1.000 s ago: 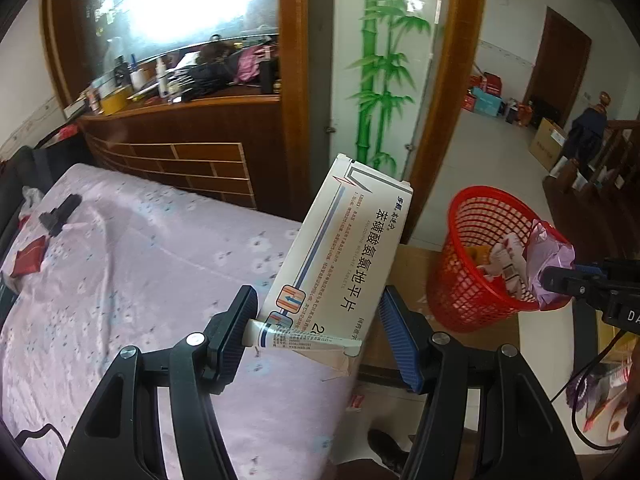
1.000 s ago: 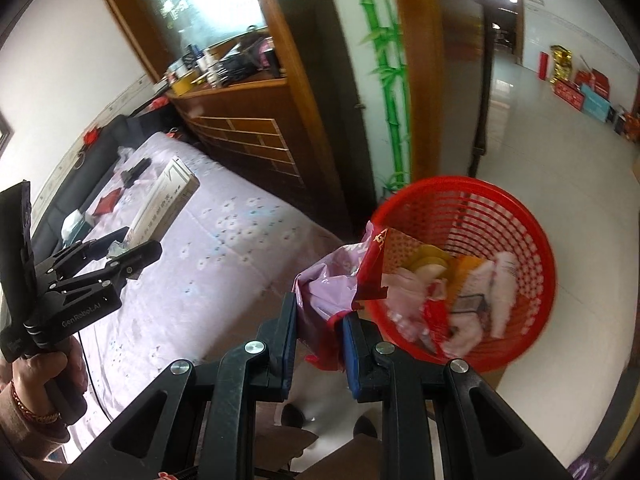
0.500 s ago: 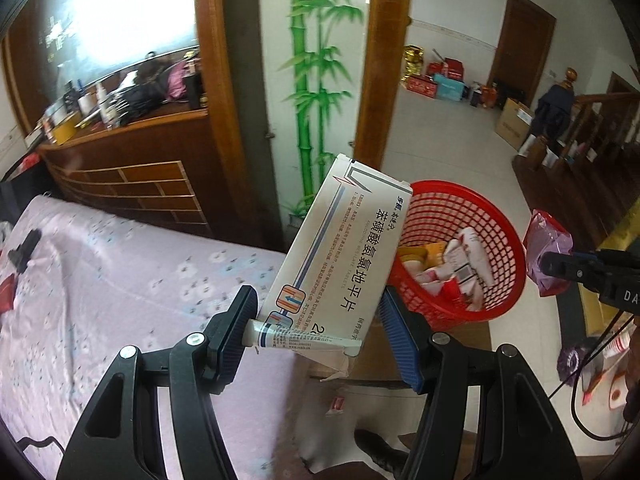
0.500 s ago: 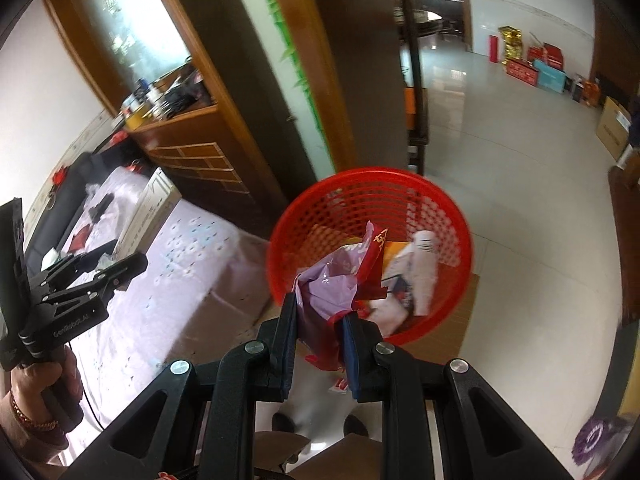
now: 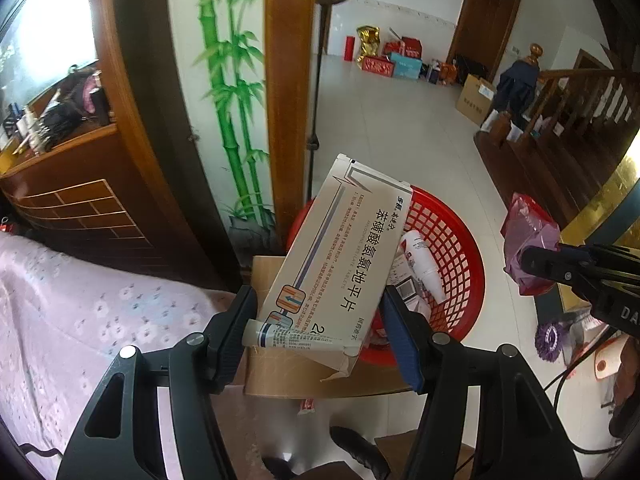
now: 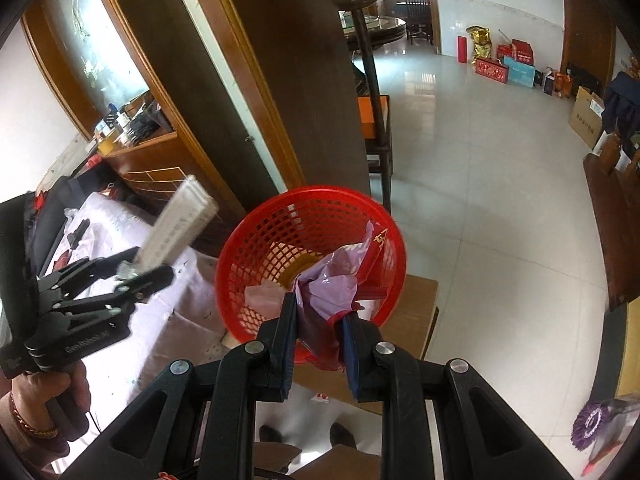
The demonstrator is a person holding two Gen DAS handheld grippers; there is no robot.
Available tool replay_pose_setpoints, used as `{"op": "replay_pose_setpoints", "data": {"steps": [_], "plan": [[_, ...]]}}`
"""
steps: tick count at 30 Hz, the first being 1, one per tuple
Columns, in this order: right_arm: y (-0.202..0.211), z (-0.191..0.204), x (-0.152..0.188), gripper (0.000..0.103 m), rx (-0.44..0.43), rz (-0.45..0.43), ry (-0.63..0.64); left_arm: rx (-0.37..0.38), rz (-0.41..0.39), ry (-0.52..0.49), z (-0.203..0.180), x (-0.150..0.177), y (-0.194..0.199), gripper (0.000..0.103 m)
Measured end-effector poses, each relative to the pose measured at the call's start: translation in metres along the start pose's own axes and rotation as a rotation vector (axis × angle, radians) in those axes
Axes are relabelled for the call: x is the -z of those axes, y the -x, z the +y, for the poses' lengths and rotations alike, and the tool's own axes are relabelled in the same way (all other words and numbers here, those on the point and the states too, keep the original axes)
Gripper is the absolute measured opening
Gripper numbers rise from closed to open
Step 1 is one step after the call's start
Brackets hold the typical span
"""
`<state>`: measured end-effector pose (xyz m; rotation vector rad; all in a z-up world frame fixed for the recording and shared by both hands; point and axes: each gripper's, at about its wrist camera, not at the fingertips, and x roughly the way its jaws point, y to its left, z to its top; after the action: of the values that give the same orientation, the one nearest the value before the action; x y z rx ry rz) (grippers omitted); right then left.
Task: Collect trash
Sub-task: 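Open both tools above the basket to drop the box and wrapper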
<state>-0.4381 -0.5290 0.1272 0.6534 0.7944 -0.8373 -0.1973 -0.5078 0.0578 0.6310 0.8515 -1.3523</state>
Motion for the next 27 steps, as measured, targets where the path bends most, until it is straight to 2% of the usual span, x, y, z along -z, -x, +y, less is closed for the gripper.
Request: {"op": "replay_pose_setpoints", "data": {"steps": [9,25,27], "plan": [[-0.02,-0.005,-0.013,0.022,-0.018,0.011,0.016,0.013,0.068,0.009,-0.006,-0.012,-0.037,0.062],[-0.039,-0.009,-0.032,0.024,-0.024,0.016,0.037,0.01,0.078,0.032,-0.009,-0.017,-0.053,0.062],[-0.039,-0.01,-0.031,0.024,-0.02,0.014,0.037,0.008,0.075,0.032,-0.009,-0.017,-0.053,0.066]]}}
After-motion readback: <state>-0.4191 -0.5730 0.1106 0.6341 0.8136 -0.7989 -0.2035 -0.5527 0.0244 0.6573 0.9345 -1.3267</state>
